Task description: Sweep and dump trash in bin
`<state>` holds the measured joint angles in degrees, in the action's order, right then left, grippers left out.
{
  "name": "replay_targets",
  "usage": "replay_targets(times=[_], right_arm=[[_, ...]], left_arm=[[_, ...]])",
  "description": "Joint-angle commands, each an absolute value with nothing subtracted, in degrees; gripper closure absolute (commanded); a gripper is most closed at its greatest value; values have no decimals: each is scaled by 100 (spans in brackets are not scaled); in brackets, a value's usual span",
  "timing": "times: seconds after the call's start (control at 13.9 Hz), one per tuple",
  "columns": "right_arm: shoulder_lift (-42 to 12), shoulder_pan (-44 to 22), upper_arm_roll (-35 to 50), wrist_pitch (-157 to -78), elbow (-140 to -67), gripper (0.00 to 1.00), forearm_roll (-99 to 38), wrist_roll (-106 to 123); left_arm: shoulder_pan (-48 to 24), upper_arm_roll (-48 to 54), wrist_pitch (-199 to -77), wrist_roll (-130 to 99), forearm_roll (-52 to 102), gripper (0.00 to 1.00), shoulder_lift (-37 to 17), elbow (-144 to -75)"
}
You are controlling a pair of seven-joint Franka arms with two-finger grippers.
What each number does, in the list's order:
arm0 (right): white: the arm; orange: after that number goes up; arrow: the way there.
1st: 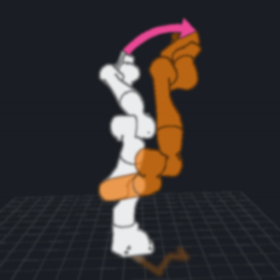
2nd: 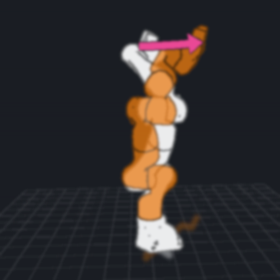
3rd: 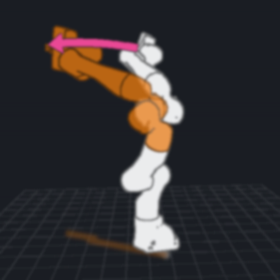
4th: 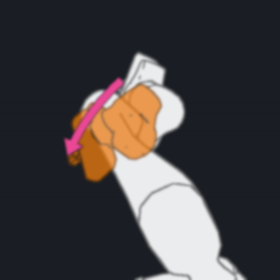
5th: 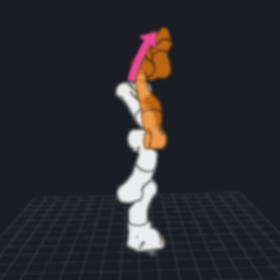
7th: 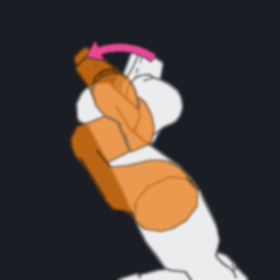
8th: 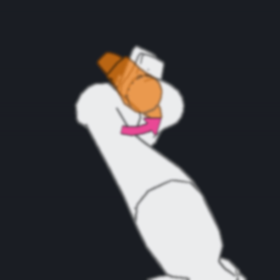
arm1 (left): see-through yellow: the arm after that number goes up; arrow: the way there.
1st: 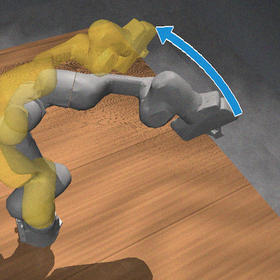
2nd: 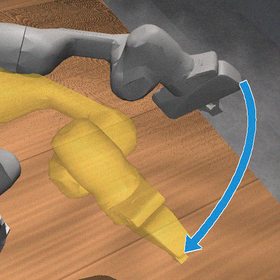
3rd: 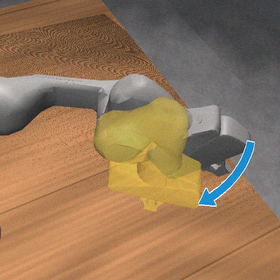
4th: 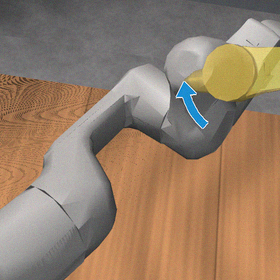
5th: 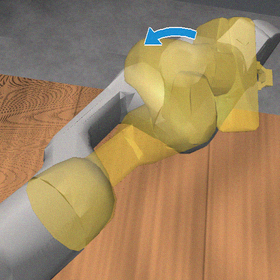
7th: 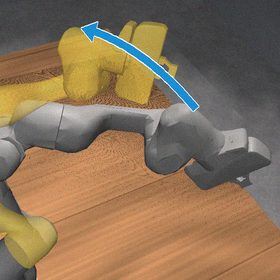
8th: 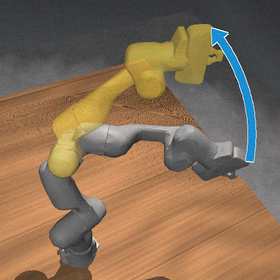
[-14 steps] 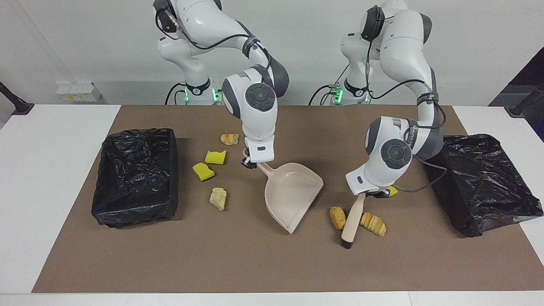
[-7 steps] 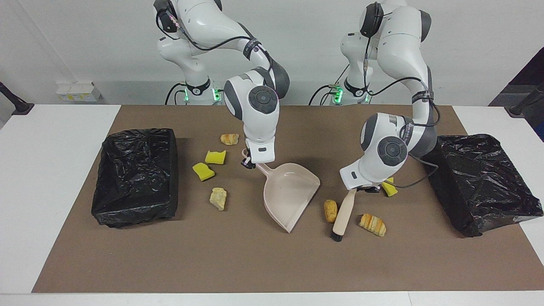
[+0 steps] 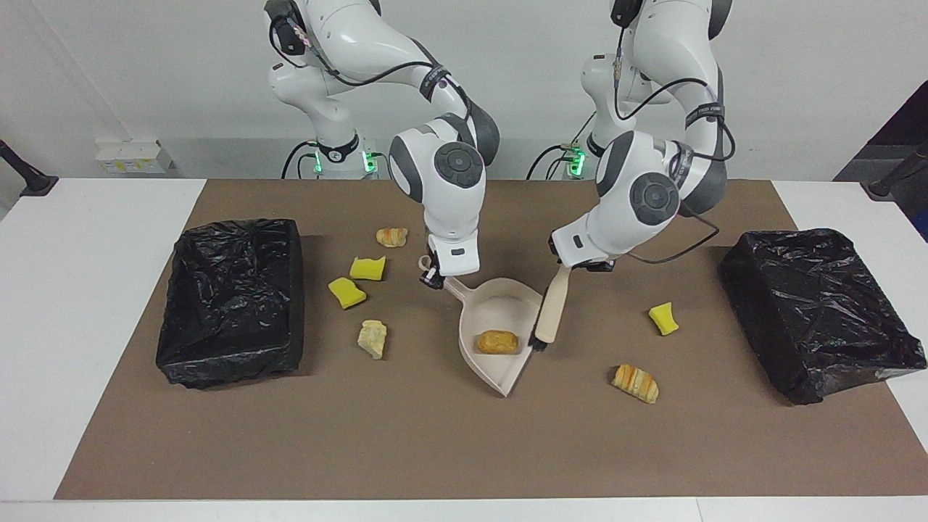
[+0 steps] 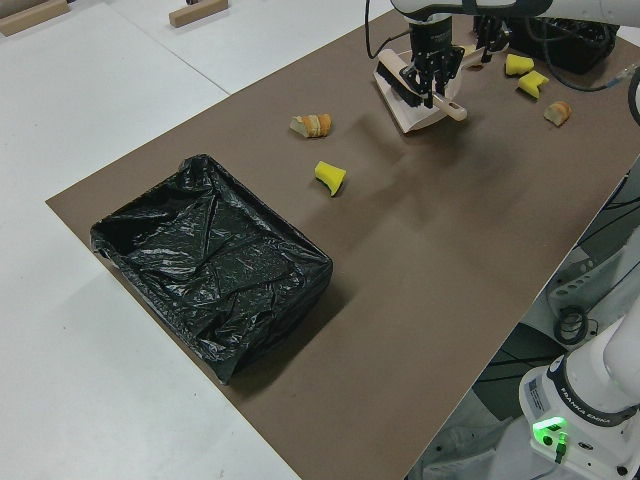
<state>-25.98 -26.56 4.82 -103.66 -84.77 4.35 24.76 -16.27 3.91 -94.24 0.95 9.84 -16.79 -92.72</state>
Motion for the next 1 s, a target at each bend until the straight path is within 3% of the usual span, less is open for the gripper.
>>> replay_targets(times=[0.0, 0.43, 0.57, 0.79, 0.93], right_arm=[[-2496, -2680, 545, -10494, -8587, 100, 606, 2672], [-2540, -2821, 545, -10731, -8587, 100, 791, 2979], [-2549, -2839, 545, -10767, -8587, 100, 800, 2979], [-2558, -2839, 545, -10793, -8596, 100, 791, 2962], [-2558, -2839, 536, -10793, -8604, 100, 791, 2944]], left_arm=[[-1390, 264, -9395, -412, 521, 100, -1591, -9352], [-738, -62, -9632, -695, -367, 100, -1783, -9413], [-721, -44, -9922, -415, -553, 100, -2231, -9256], [-729, 44, -9844, 158, -589, 100, -3161, -8335], [-704, 288, -9932, 298, -580, 100, -3488, -8131]])
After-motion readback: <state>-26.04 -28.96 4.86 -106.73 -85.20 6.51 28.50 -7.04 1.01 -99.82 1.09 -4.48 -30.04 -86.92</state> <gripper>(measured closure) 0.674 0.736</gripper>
